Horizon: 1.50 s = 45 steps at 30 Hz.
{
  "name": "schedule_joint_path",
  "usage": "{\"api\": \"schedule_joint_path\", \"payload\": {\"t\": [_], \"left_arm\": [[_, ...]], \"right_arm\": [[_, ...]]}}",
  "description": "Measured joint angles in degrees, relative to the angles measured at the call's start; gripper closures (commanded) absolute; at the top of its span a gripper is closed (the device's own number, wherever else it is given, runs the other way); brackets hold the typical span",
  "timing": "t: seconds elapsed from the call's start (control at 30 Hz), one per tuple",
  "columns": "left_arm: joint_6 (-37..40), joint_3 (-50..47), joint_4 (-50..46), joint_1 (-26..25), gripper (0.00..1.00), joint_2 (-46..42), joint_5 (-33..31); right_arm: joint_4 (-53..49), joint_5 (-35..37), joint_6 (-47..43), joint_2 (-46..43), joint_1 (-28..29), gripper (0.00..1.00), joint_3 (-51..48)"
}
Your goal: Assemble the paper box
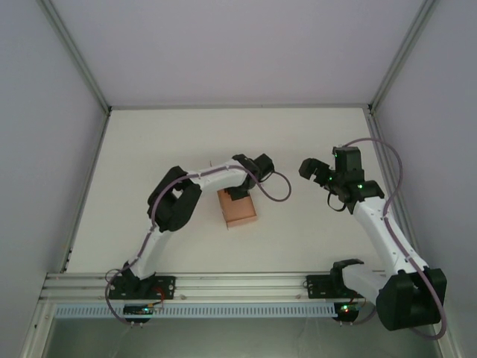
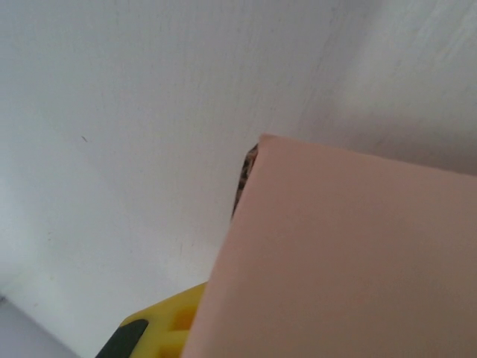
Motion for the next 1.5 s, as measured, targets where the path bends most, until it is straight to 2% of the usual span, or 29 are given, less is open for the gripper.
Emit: {"api": "schedule_joint_path", "payload": {"t": [0.1,0.13,0.2,0.3,0.37,0.4,0.53,0.57,0.77,0.93,1.0,1.1,1.2,1.3,1.43,1.5], "left_arm": [[-0.2,-1.1,1.3,-0.6,1.00,0.3,-3.3],[-0.2,-1.4,1.5,-0.6,0.97,0.5,-4.1],[0.0,-1.6,1.8,-0.5,0.82,0.5,-4.6],[0.2,-2.0,3.2,0.3,0.68,0.1,-3.6],[0.5,-2.1,3.8,0.9,0.52,-1.0,-1.9],[0.8,-2.1,3.9,1.4,0.40,-1.9,-0.8],[2.8,-2.7,3.3,1.9,0.11,-7.5,3.4],[3.6,-2.9,3.1,1.8,0.00,-9.9,4.8],[6.6,-2.9,2.3,1.1,0.00,-22.1,12.7],[7.7,-2.8,2.7,0.8,0.01,-25.6,15.4],[6.5,-2.8,3.3,1.1,0.01,-26.1,16.5],[1.7,-4.1,6.6,3.3,0.01,-29.5,18.8],[-7.3,-8.9,11.7,8.9,0.00,-38.3,19.9],[-18.8,-15.2,16.3,17.9,0.00,-48.5,20.1],[-33.0,-26.7,18.8,30.0,0.00,-57.5,18.9],[-38.3,-32.9,18.8,34.1,0.00,-59.1,19.4]], "right_arm": [[0.7,-0.4,0.2,0.0,-0.2,0.01,-0.7],[0.8,-0.7,0.4,0.1,-0.2,0.01,-0.9],[0.8,-1.2,0.4,0.2,-0.4,0.01,-1.0],[0.8,-2.0,0.3,0.2,-0.5,0.01,-1.0],[0.7,-2.6,0.1,0.2,-0.5,0.01,-1.0],[0.7,-3.0,-0.1,0.0,-0.5,0.01,-1.0],[0.6,-4.3,-0.8,-1.3,-0.5,0.01,-1.0],[0.6,-4.7,-1.2,-1.8,-0.5,0.01,-1.0],[0.5,-7.4,-5.1,-2.1,-0.5,0.01,-0.7],[0.7,-9.9,-9.0,-0.1,0.3,0.01,1.6],[1.2,-11.3,-12.2,1.5,2.1,0.03,2.9],[1.2,-13.2,-19.7,6.8,7.7,0.06,6.4],[0.5,-13.0,-29.1,15.6,15.9,0.10,12.3],[0.3,-13.0,-36.9,25.0,22.2,0.19,17.8],[-0.7,-13.3,-45.9,36.7,26.3,0.28,22.9],[-1.0,-12.8,-49.1,41.0,27.5,0.40,24.4]]}}
